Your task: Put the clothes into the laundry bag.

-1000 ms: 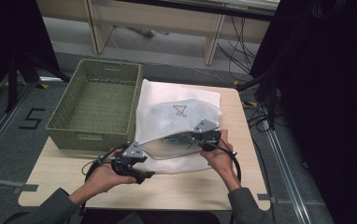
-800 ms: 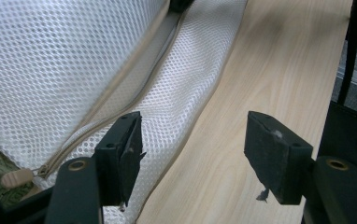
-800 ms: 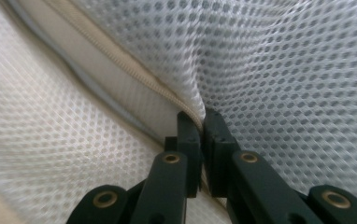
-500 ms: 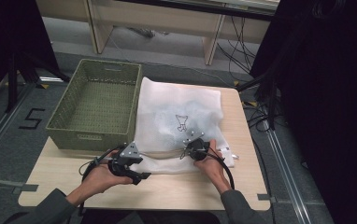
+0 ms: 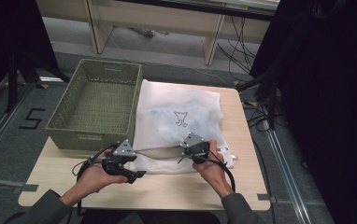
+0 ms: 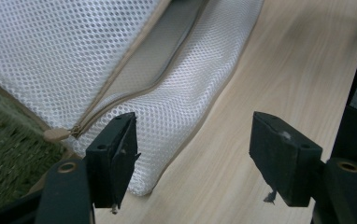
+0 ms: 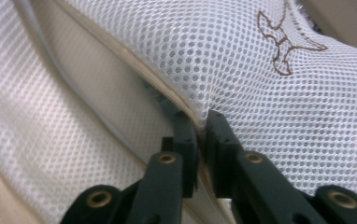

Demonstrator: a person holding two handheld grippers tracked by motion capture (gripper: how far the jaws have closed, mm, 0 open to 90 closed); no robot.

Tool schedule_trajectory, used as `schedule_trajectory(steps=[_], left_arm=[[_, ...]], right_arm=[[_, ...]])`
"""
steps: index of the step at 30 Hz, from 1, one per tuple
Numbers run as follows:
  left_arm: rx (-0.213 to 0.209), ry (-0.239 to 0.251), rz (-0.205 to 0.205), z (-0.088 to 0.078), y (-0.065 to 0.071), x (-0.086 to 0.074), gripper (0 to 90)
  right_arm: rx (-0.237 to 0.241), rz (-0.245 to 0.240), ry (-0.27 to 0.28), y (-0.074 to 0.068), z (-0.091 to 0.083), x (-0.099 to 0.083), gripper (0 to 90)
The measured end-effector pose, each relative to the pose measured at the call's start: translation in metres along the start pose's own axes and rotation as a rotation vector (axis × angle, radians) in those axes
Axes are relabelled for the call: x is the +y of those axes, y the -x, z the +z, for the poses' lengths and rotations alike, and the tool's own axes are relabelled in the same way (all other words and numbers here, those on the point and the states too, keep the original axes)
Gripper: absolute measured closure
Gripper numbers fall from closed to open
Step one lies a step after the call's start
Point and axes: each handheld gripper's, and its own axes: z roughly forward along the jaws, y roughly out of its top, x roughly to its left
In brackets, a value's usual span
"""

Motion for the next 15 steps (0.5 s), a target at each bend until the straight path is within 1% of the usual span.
schedule_trajectory(steps=[1,2,3,4,5,6,7,8,9,10,11,12,13,15], left_arm=[[-0.002,-0.001,-0.018,0.000,0.000,-0.001,32.0],[0.001,-0.003,-0.004,-0.001,-0.001,-0.001,31.9],[0.003,-0.004,-0.007,-0.001,-0.001,-0.001,31.8],[0.002,-0.004,-0.001,-0.001,-0.001,-0.001,31.7],[0.004,-0.004,-0.005,-0.001,0.000,-0.001,31.7],[0.002,-0.005,-0.003,-0.001,0.000,-0.001,31.6],[0.000,-0.005,-0.012,-0.001,0.000,-0.001,31.7],[-0.001,-0.005,-0.011,-0.001,0.000,-0.002,31.6],[-0.001,-0.006,-0.009,-0.001,0.000,-0.002,31.6],[-0.002,-0.007,0.002,-0.001,-0.001,-0.002,31.6],[0.000,-0.008,-0.004,0.000,-0.002,-0.002,31.6],[0.002,-0.007,-0.016,0.000,-0.002,-0.002,31.5],[0.012,-0.013,-0.003,-0.001,-0.002,-0.002,31.5],[0.010,-0.008,-0.003,-0.001,-0.002,-0.002,31.4]], right_arm=[[0.020,0.046,-0.031,-0.004,0.001,-0.001,87.0],[0.033,0.034,-0.036,-0.004,0.004,-0.002,87.2],[0.048,0.042,-0.053,-0.006,0.009,-0.003,87.3],[0.067,0.036,-0.075,-0.008,0.016,-0.005,87.3],[0.085,0.025,-0.107,-0.012,0.026,-0.007,87.3],[0.088,0.020,-0.125,-0.015,0.032,-0.009,87.3],[0.080,0.004,-0.133,-0.016,0.039,-0.010,87.6],[0.072,0.022,-0.138,-0.016,0.043,-0.009,87.6],[0.079,0.039,-0.141,-0.014,0.046,-0.007,87.6],[0.070,0.056,-0.135,-0.012,0.048,-0.006,87.6],[0.066,0.059,-0.124,-0.010,0.051,-0.007,87.5],[0.061,0.083,-0.116,-0.008,0.052,-0.007,87.5],[0.063,0.097,-0.118,-0.006,0.053,-0.007,87.3],[0.067,0.128,-0.108,-0.003,0.055,-0.008,86.3]])
